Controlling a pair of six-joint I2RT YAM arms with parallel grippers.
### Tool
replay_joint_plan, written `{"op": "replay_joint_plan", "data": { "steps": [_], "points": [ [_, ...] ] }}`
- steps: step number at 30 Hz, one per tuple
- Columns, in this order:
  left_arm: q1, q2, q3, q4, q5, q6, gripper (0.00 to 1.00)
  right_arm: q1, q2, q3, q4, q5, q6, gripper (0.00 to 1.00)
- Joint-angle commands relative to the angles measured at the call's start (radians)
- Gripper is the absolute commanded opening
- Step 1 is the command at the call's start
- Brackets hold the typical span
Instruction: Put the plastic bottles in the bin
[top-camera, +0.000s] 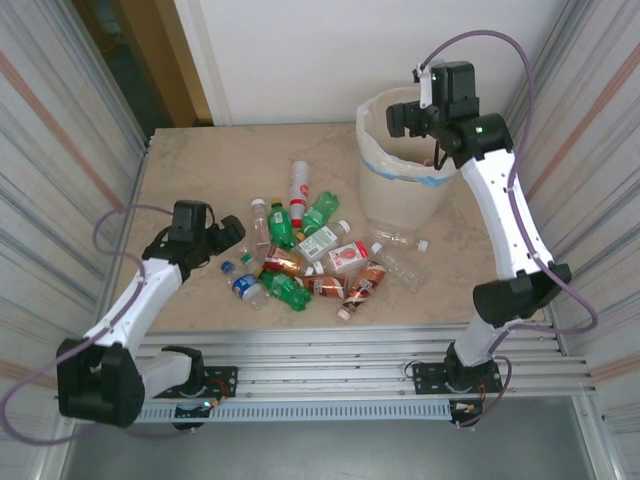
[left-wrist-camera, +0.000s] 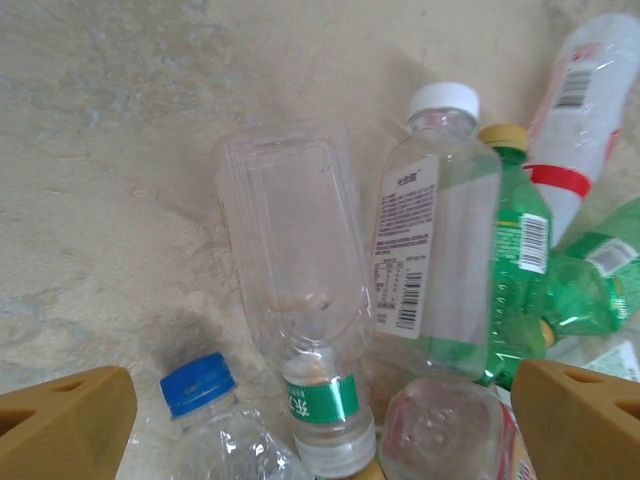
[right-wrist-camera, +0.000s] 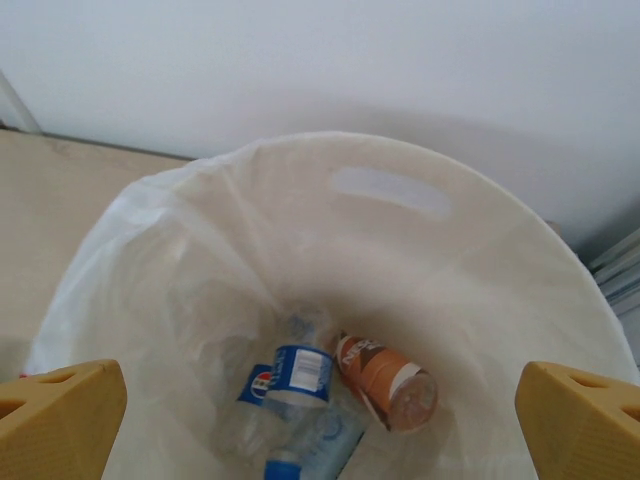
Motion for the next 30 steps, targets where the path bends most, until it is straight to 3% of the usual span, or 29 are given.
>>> {"op": "replay_joint_plan", "data": {
  "steps": [1, 7, 16, 30],
  "points": [
    [0.010, 0.081, 0.052, 0.022, 0.006, 0.001, 0.95, 0.022, -0.091, -0.080, 0.061, 0.059, 0.045, 0.98],
    [0.025, 0.231, 0.091, 0.059, 0.011, -0.002, 0.92, 0.028, -0.220, -0.246, 0.126, 0.052, 0.086, 0.98],
    [0.034, 0.371, 0.136, 0.107, 0.025, -0.005, 0.90, 0.037, -0.304, -0.341, 0.152, 0.026, 0.119, 0.98],
    [0.069, 0.499, 0.150, 0.183, 0.049, -0.060, 0.67, 0.055, -0.311, -0.380, 0.182, -0.003, 0.127, 0.98]
  ]
}}
